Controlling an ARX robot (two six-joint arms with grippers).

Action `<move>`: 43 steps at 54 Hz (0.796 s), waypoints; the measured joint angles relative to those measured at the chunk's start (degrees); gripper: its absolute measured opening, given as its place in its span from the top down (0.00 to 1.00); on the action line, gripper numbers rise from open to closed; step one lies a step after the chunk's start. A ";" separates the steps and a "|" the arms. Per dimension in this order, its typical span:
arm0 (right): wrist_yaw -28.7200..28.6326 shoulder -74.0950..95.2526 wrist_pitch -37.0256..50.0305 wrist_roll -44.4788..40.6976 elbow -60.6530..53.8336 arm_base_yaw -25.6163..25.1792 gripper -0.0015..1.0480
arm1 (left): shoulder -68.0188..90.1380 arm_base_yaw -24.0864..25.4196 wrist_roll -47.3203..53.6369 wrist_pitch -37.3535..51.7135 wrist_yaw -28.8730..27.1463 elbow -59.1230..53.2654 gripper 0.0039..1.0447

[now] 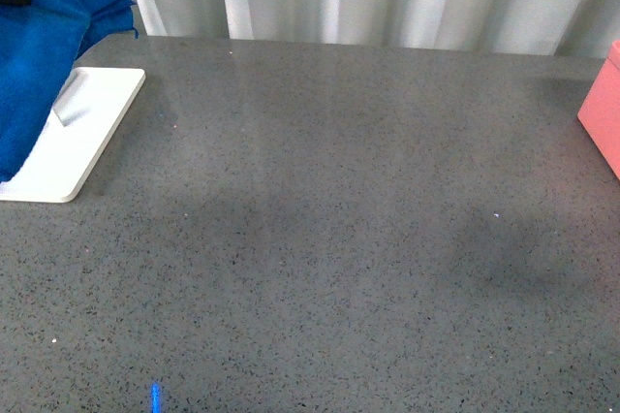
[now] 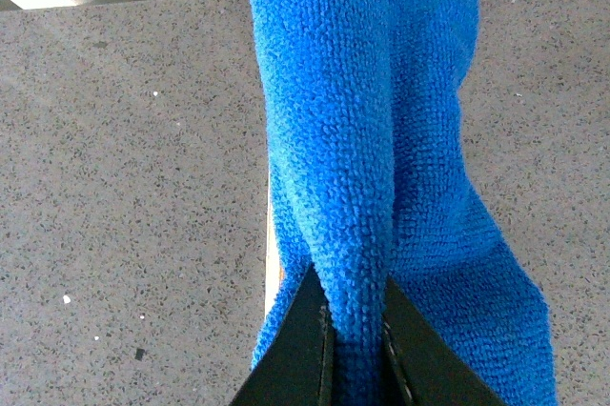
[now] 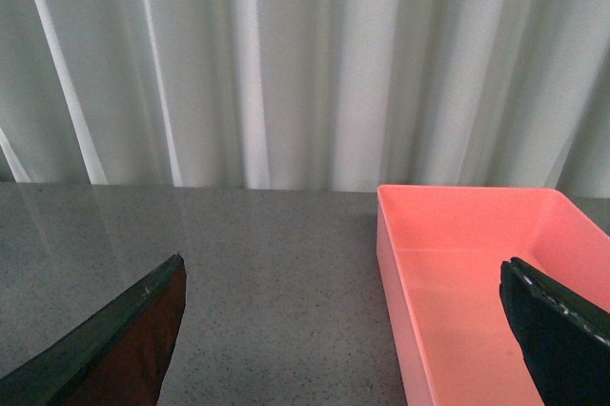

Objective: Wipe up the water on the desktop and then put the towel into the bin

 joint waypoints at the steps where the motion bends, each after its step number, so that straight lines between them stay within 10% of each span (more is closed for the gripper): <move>1: 0.00 0.00 0.00 0.00 0.00 0.00 0.07 | -0.44 0.00 -0.02 -0.09 0.39 -0.22 0.97; 29: 0.00 0.00 0.00 0.00 0.00 0.00 0.07 | -16.83 -0.13 -3.50 -2.71 9.29 0.72 0.97; 43: 0.00 0.00 0.00 0.00 0.00 0.00 0.07 | -29.90 -7.91 -7.45 1.11 15.34 -3.69 0.97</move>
